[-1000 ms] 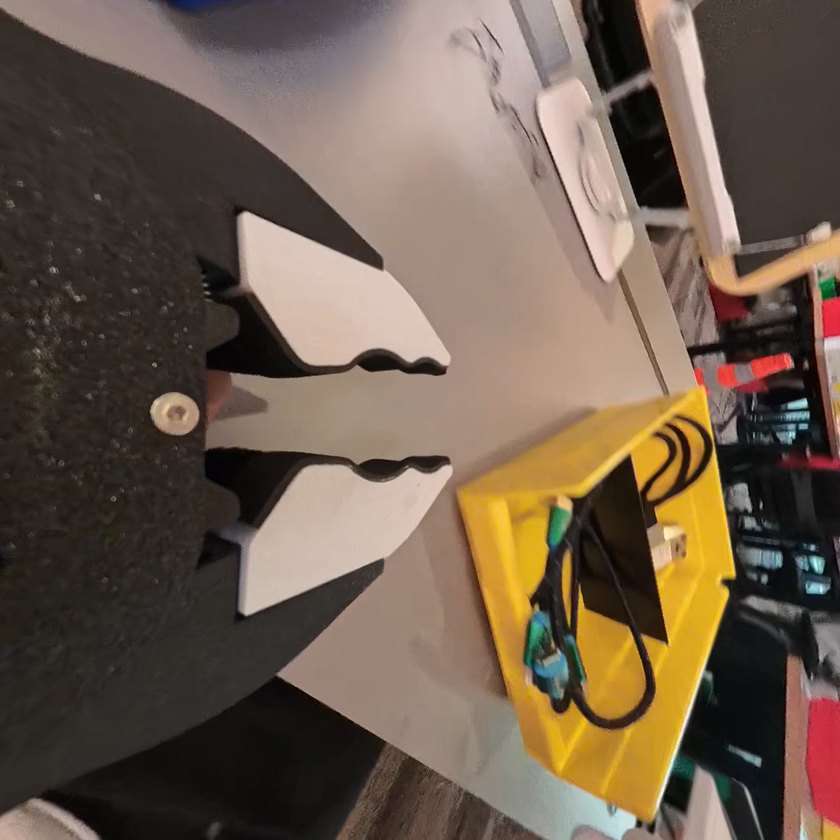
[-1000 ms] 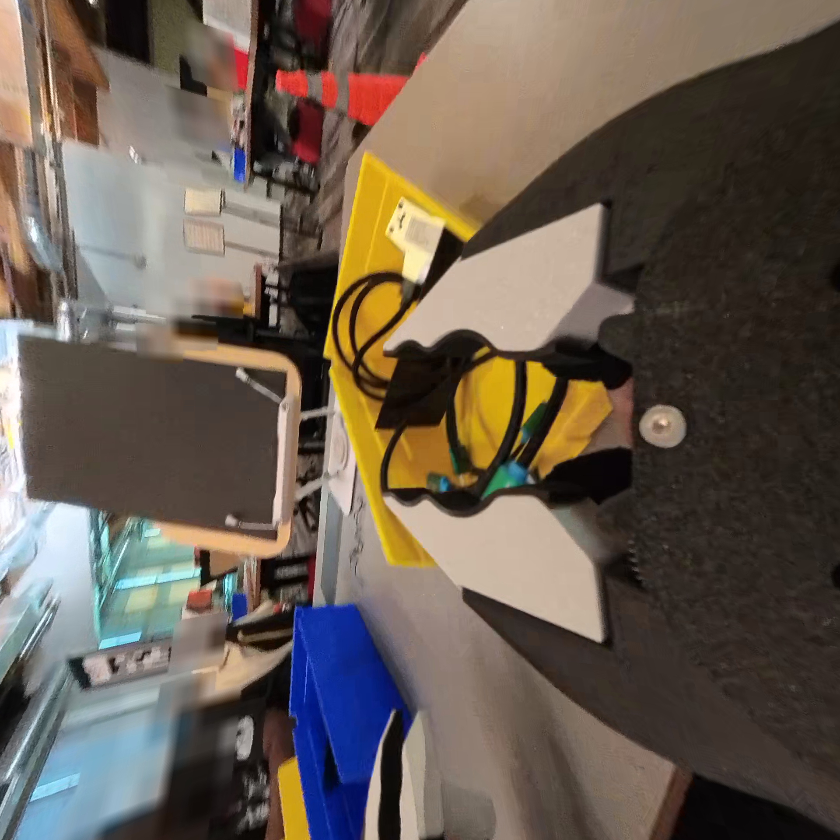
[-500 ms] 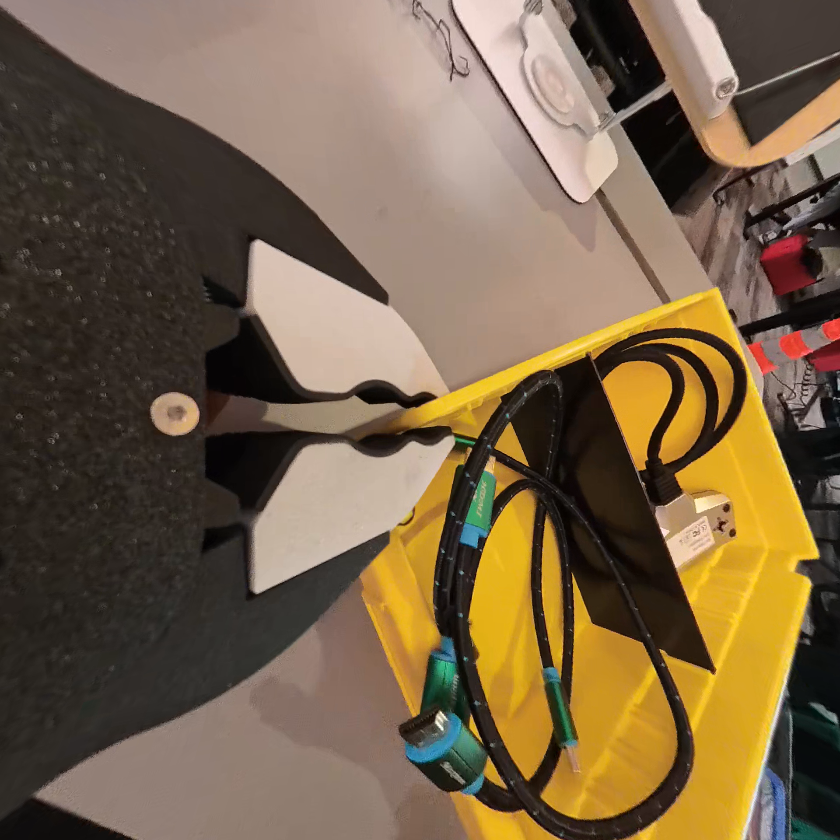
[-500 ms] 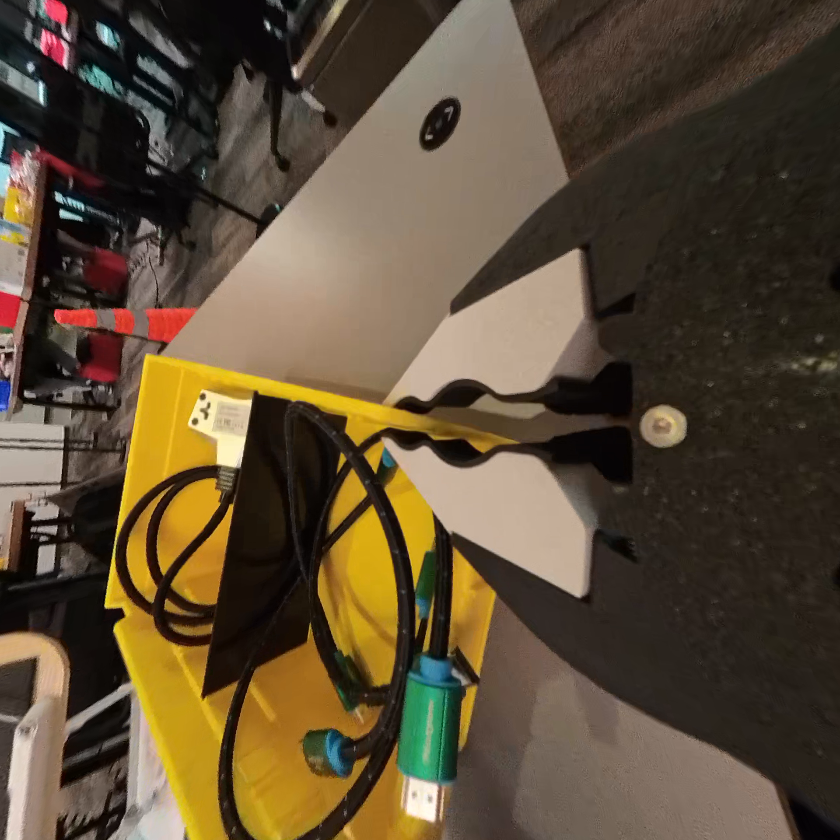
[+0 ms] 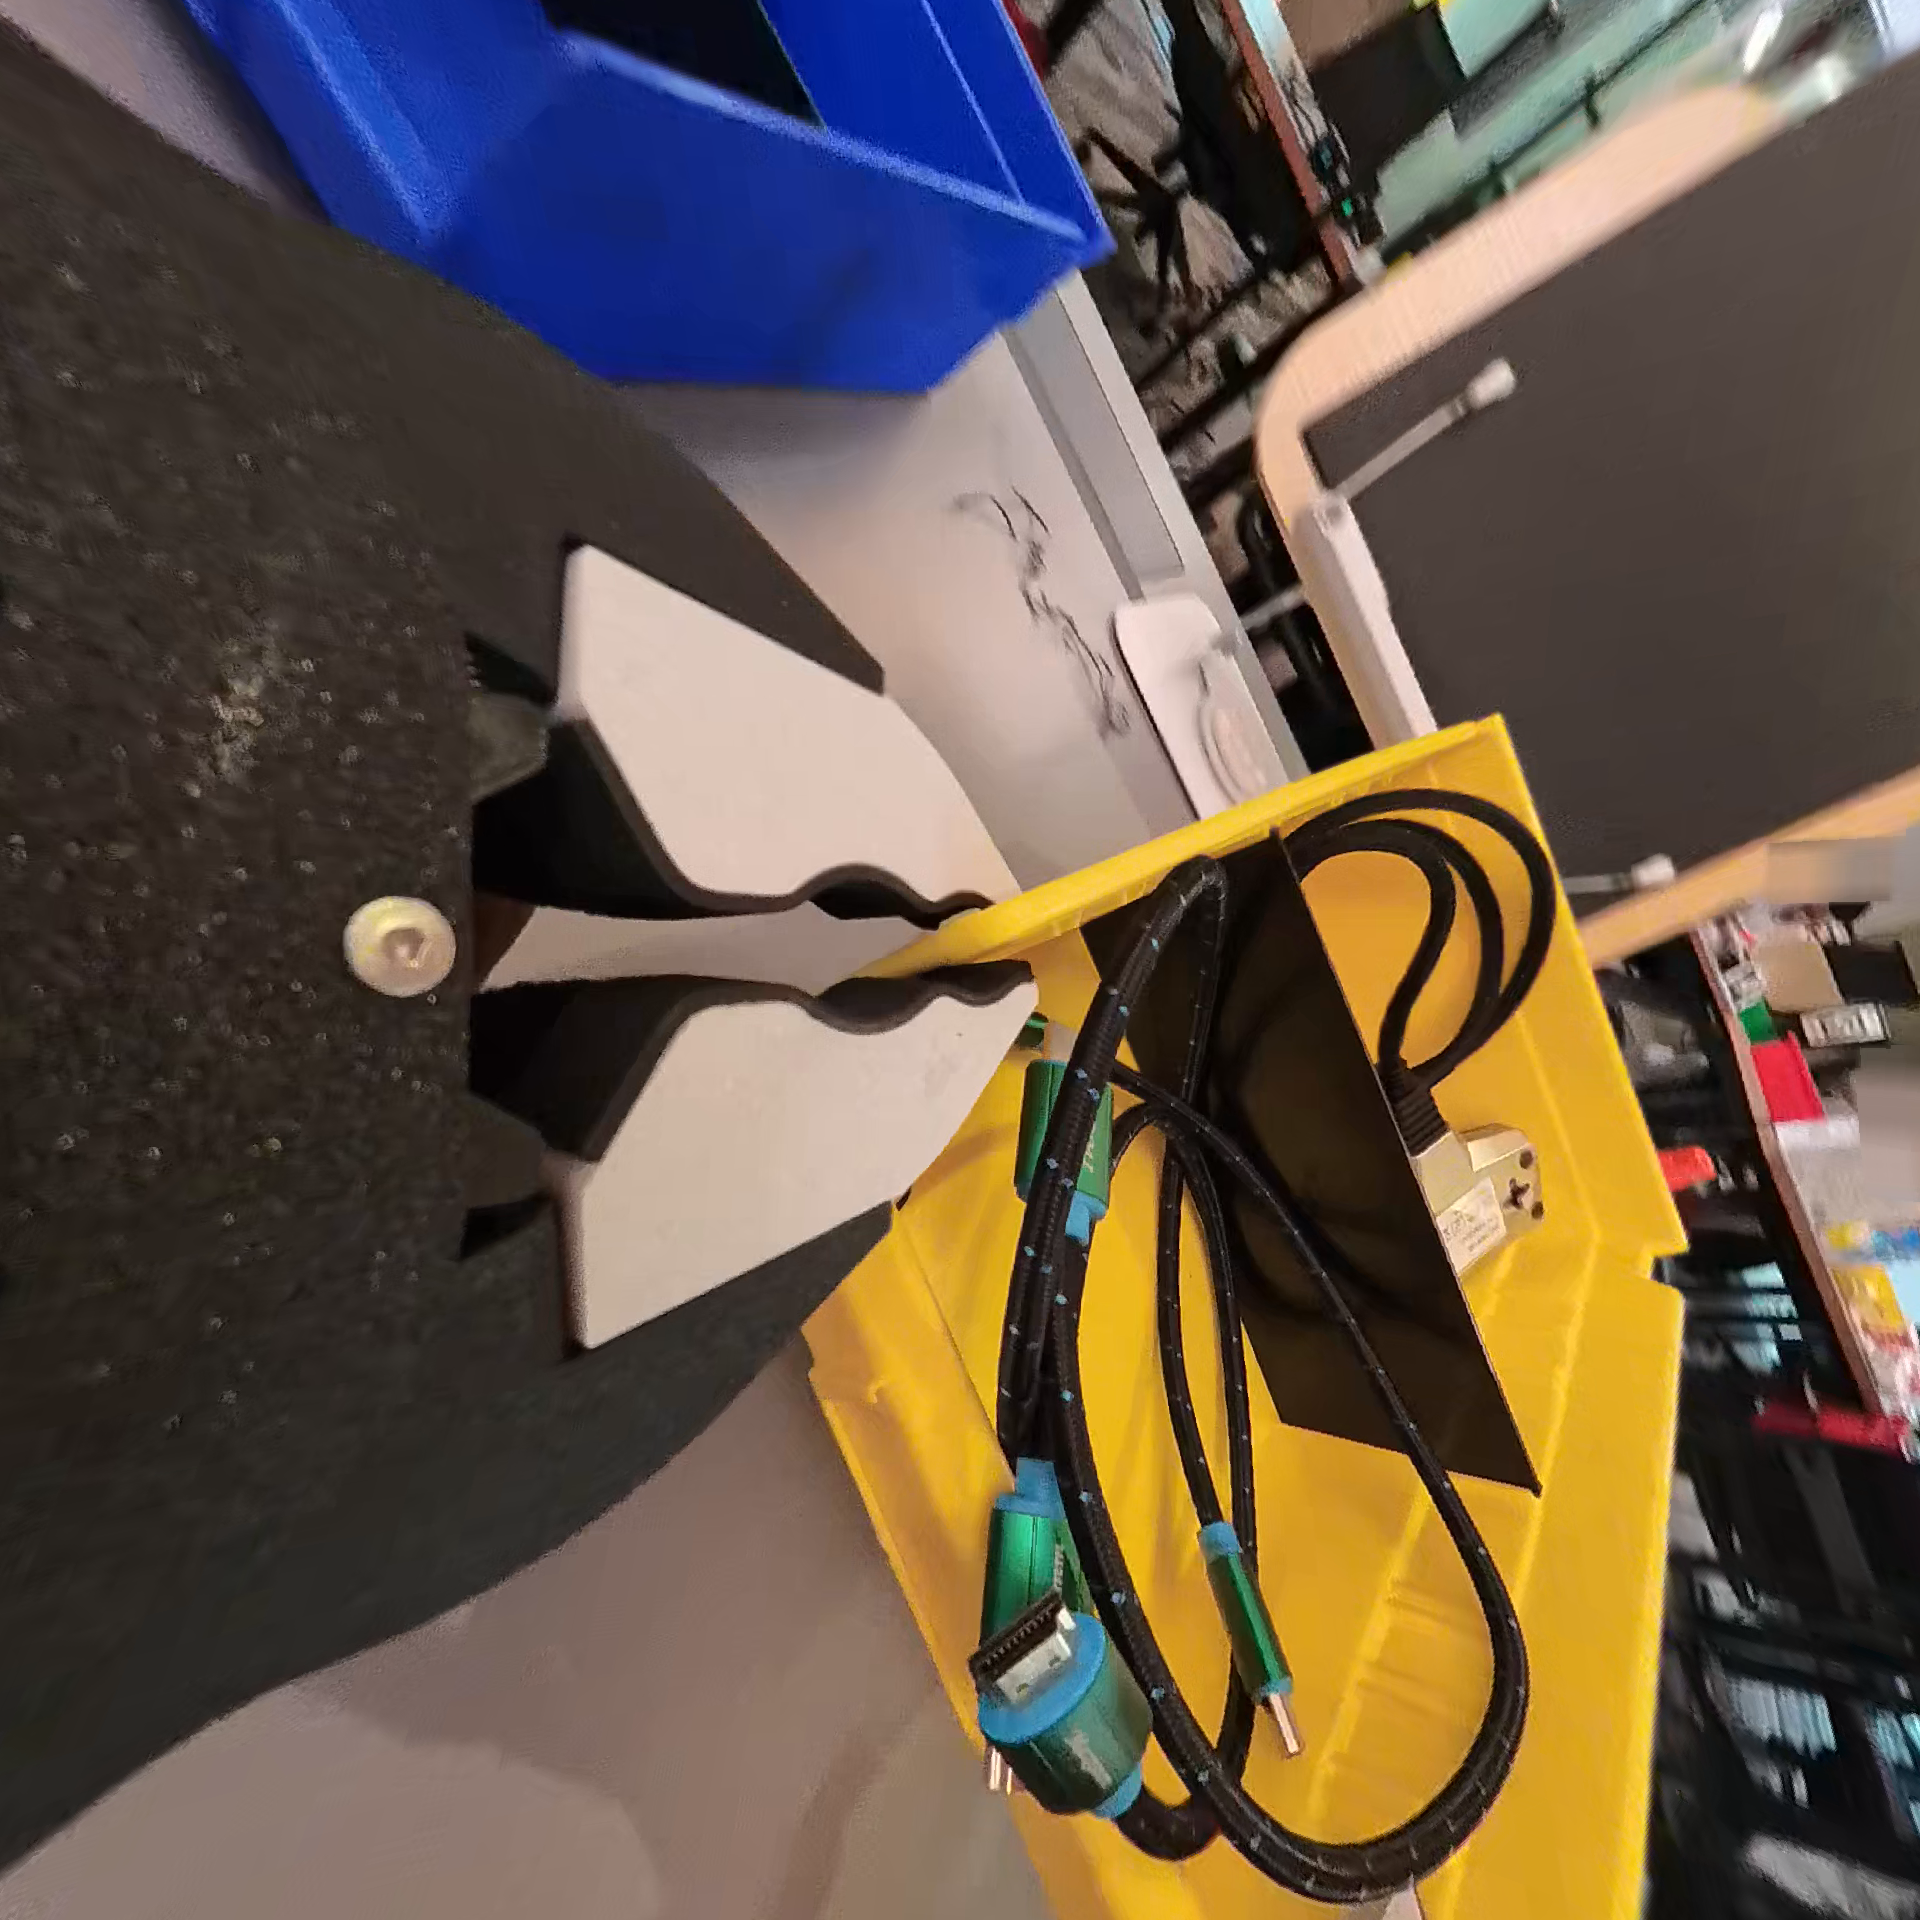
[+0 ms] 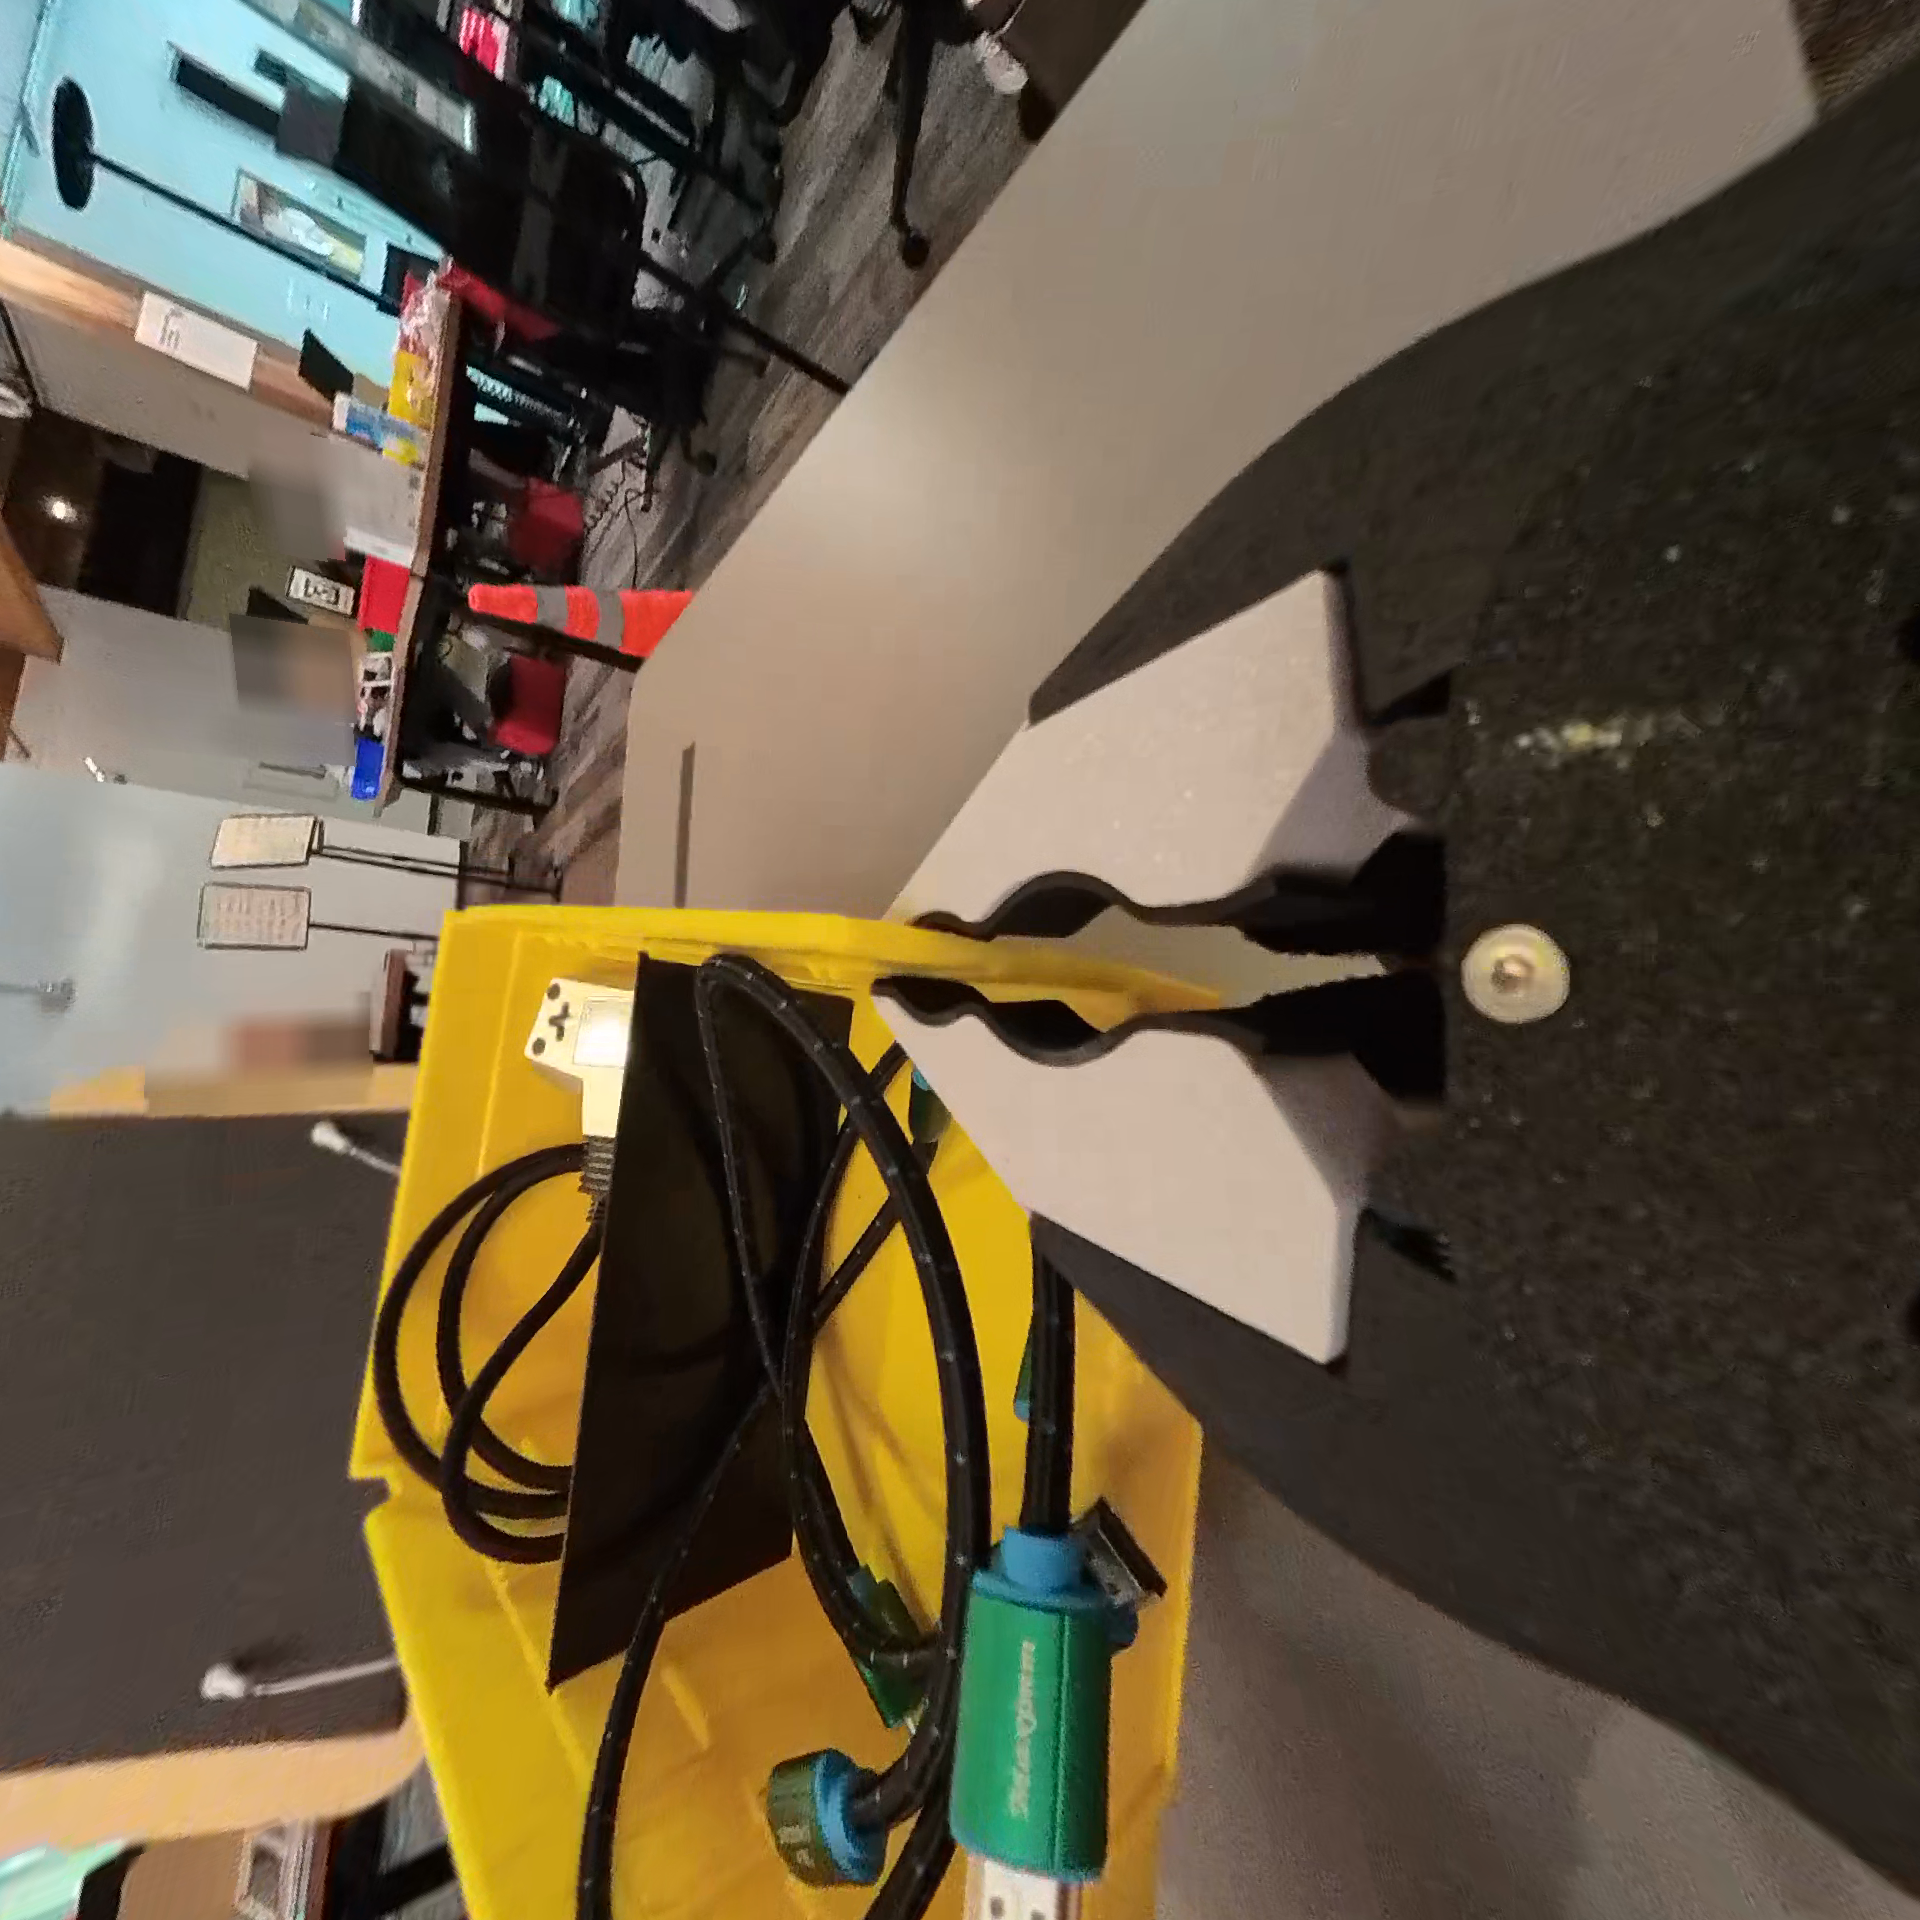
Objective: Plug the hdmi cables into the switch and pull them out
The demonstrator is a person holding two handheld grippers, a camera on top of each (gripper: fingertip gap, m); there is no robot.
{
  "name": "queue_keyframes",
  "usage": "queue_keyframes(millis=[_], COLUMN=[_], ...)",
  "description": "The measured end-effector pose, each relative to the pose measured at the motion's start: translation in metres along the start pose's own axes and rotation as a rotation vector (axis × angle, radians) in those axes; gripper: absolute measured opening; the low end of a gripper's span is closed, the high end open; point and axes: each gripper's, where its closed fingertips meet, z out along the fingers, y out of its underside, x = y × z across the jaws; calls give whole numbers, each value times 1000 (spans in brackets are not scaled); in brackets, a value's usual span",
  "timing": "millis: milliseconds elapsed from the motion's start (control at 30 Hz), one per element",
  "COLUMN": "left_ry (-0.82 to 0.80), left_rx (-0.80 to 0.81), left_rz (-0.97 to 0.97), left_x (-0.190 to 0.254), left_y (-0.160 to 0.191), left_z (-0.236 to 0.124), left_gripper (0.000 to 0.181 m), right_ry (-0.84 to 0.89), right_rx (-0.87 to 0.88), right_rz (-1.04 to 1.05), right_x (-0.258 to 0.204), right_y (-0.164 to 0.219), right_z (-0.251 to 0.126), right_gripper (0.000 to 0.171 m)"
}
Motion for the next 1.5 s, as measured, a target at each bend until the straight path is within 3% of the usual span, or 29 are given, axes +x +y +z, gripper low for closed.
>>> queue_keyframes(millis=[167,367,533,600,700,800,900,967,1033,1100,1200,1333,1400,1500], left_ry=[-148,-224,-61,42,133,-108,-370,-482,-476,-404,-352,-391,-436,-354], left_rx=[-61,-166,-218,-131,239,377,218,114,41,-112,-180,-182,-209,-234], left_rz=[-12,-59,-100,-201,-475,-442,-171,-201,-312,-402,-434,-404,-415,-357], left_x=[-55,-96,-88,-84,-120,-206,-280,-321,-341,-340,-335,-346,-349,-341], left_y=[31,78,78,64,6,-2,32,66,96,134,159,161,172,173], left_z=[-19,-3,-6,-22,-62,-100,-132,-155,-163,-153,-132,-104,-100,-102], left_gripper=[5,6,17,23,22,23,25,28,31,39,41,27,4,4], right_ry=[-156,-309,-388,-497,-565,-591,-557,-528,-533,-574,-626,-731,-792,-945], right_rx=[-29,-128,-143,-146,-137,-118,-15,116,160,131,128,158,171,121], right_rz=[-92,-132,-95,-90,-66,-38,-2,-27,-105,-135,-124,-170,-184,-166], right_x=[-70,-127,-134,-139,-132,-125,-118,-114,-123,-139,-158,-187,-202,-232], right_y=[8,32,32,33,32,25,2,-20,-23,-15,-14,-12,-12,0], right_z=[25,64,67,56,40,29,22,13,5,1,-8,-30,-44,-68], right_gripper=[4,5,11,24,33,41,40,39,39,39,38,38,38,39])
